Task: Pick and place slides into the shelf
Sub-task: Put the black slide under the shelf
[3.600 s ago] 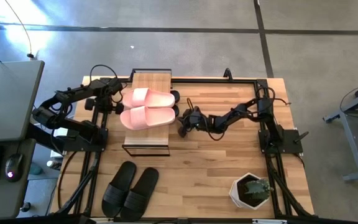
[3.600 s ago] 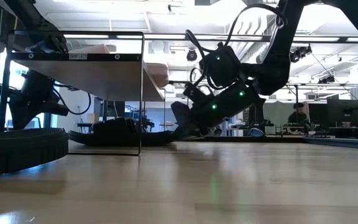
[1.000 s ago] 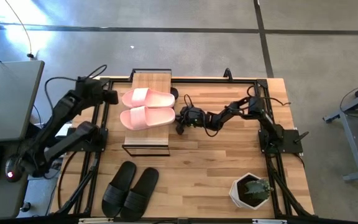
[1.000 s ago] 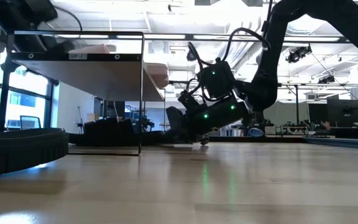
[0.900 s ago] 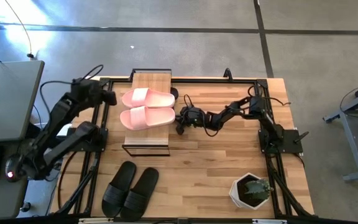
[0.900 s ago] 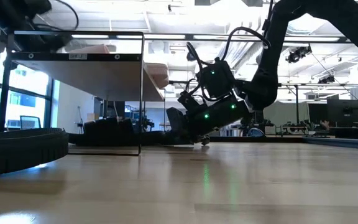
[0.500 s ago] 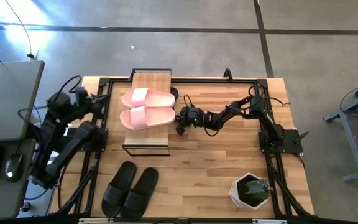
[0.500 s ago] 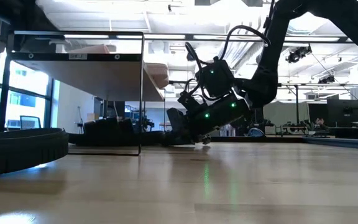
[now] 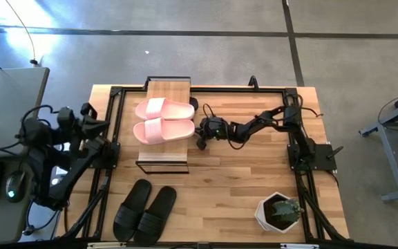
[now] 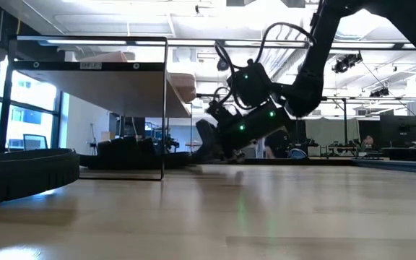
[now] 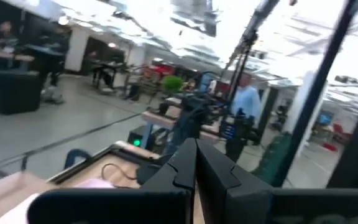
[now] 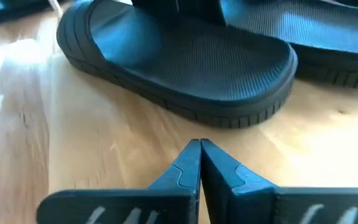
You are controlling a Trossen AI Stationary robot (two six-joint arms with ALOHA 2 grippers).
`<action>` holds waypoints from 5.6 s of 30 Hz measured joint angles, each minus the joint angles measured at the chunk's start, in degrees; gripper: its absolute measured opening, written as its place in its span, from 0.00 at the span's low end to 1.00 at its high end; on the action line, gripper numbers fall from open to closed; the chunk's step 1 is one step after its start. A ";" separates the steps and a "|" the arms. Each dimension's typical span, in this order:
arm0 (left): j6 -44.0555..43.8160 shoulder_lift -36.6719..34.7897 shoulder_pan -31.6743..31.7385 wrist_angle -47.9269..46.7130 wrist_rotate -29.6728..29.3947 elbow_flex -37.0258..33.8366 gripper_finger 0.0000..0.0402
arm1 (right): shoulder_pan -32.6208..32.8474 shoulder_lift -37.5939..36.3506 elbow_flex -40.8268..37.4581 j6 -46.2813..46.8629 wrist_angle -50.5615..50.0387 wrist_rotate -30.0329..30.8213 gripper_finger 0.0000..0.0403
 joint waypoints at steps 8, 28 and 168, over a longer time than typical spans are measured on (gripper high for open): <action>-5.32 0.07 0.04 5.60 6.63 2.50 0.00 | -0.02 -2.17 0.06 -2.47 -1.93 -1.45 0.00; 11.63 33.58 -0.71 27.90 -28.34 2.56 0.00 | -0.54 -2.15 0.08 -3.41 -2.58 -4.71 0.00; -45.37 117.04 -133.48 -51.43 -56.95 42.47 0.17 | -1.75 -2.15 0.14 -5.53 -8.31 -10.51 0.00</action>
